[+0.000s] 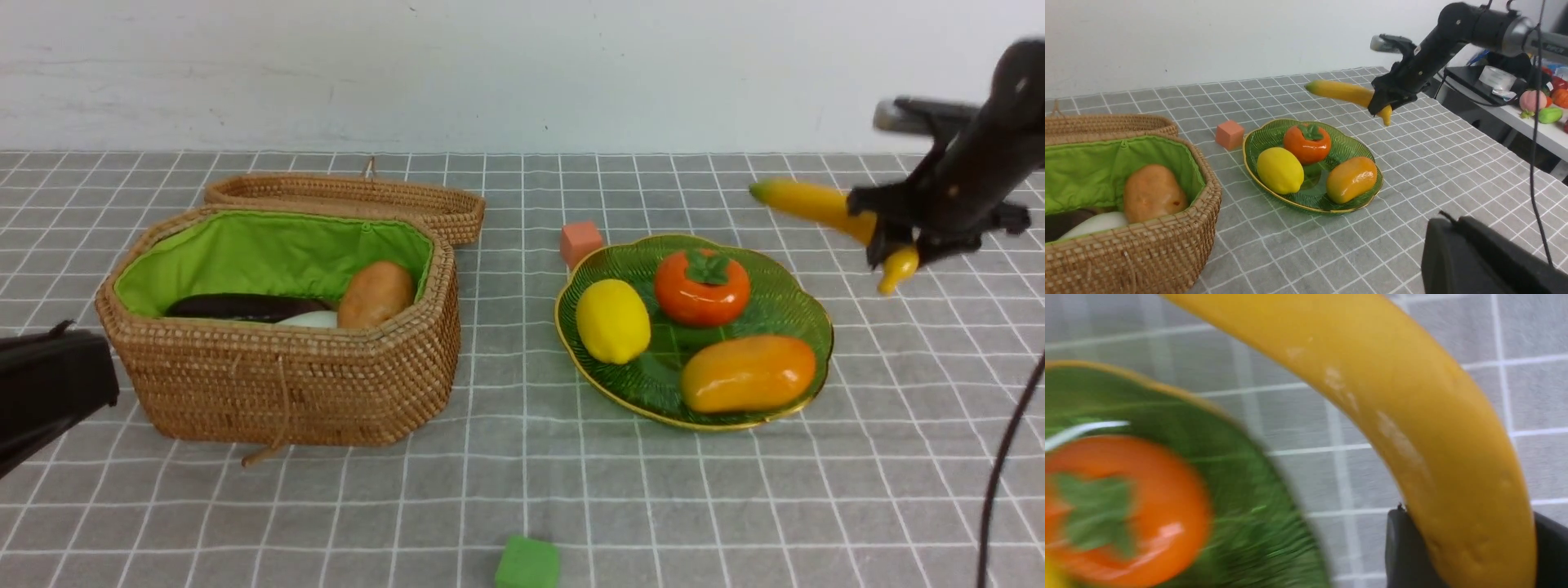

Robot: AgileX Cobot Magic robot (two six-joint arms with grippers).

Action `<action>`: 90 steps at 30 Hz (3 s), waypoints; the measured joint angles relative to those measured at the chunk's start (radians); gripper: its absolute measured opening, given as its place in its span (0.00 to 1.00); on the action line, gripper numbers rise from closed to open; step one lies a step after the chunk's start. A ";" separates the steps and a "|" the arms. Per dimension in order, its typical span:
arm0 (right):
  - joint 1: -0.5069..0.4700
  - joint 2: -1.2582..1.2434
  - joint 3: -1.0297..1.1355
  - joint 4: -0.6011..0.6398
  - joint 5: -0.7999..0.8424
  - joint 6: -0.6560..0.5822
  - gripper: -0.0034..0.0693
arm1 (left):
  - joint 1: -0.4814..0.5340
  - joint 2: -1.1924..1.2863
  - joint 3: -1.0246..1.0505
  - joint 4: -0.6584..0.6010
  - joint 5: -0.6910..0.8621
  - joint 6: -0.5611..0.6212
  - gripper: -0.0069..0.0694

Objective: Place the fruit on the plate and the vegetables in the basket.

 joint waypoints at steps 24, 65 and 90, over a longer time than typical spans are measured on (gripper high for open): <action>0.092 0.046 0.053 -0.003 0.146 0.122 0.80 | 0.000 0.000 0.000 0.000 -0.006 0.043 0.10; 0.093 -1.882 1.548 0.028 -0.411 0.195 0.06 | 0.000 -0.421 0.512 0.228 -0.140 -0.286 0.13; 0.061 -2.160 2.017 -0.199 -0.647 0.172 0.02 | -0.001 -0.422 0.512 0.233 0.010 -0.286 0.15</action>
